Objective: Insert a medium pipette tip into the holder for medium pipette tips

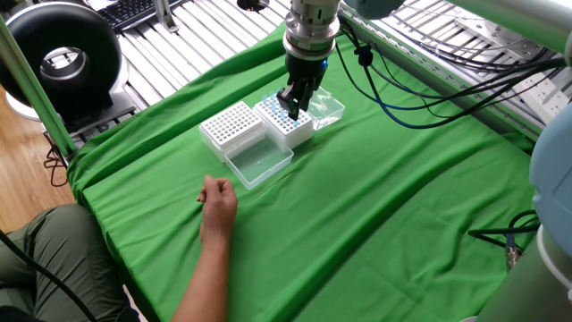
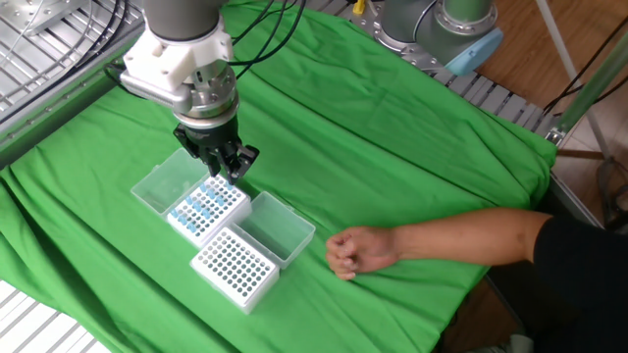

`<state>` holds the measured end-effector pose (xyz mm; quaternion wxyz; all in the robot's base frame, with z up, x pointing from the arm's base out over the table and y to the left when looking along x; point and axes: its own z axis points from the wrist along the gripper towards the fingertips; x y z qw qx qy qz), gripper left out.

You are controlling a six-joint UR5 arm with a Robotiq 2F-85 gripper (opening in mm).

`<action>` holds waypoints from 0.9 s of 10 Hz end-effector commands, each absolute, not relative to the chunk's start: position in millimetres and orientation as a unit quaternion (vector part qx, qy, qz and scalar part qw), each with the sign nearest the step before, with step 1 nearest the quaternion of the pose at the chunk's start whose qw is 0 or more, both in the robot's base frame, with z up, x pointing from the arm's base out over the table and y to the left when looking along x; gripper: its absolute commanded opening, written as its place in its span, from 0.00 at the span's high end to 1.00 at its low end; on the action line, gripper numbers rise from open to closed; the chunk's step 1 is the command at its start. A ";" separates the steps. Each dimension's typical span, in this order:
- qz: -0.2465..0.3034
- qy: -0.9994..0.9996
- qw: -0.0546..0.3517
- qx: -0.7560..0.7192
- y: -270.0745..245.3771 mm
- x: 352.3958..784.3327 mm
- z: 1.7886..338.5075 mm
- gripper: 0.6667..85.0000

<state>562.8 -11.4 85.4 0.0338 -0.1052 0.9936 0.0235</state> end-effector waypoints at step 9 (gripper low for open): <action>0.034 0.993 0.043 -0.101 -6.9 562.3 71.7 0.59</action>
